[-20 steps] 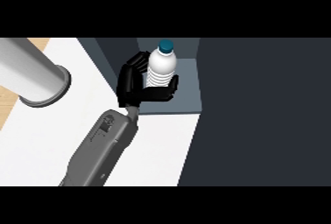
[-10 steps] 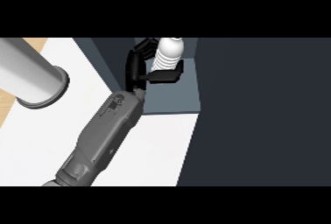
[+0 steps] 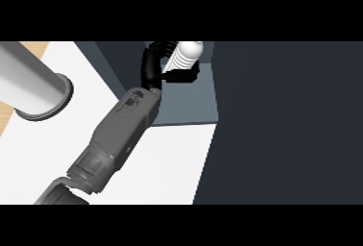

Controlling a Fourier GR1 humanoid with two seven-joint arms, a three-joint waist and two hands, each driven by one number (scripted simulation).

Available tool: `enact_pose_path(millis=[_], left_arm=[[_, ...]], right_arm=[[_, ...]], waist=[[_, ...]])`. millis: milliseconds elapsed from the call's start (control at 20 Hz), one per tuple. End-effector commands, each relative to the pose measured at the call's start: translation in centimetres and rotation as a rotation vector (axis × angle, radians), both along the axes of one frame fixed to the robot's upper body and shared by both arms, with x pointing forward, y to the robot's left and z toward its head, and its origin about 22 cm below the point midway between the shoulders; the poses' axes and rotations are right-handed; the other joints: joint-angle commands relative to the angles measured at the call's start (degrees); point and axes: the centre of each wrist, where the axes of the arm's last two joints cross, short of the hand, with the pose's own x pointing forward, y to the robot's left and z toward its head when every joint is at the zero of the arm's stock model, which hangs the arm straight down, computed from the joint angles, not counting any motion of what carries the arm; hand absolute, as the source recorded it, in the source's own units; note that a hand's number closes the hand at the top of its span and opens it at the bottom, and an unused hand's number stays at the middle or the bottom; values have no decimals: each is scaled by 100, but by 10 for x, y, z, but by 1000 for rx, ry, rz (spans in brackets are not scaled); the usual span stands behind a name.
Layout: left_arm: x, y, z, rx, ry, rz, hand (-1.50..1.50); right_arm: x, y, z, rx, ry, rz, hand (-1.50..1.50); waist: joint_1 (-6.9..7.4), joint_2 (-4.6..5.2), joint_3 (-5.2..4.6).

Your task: Pick up the bottled water, place it into the cabinet and close the cabinet

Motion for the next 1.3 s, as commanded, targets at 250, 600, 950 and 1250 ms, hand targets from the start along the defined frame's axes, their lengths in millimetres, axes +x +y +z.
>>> enact_pose_path(millis=[250,600,950,1250], left_arm=[[2,9,-23,102,42,103,150],[7,22,-28,86,60,111,150],[5,30,-38,255,63,166,-150],[-8,30,-61,336,89,211,-150]], right_arm=[[-17,-5,22,37,-33,34,-150],[-10,-7,19,7,-41,34,-150],[-8,-9,9,9,-45,33,-150],[-12,-9,15,17,-54,34,-150]], waist=[[-145,37,-7],[-165,88,-10],[-197,91,-2],[-217,95,-9]])
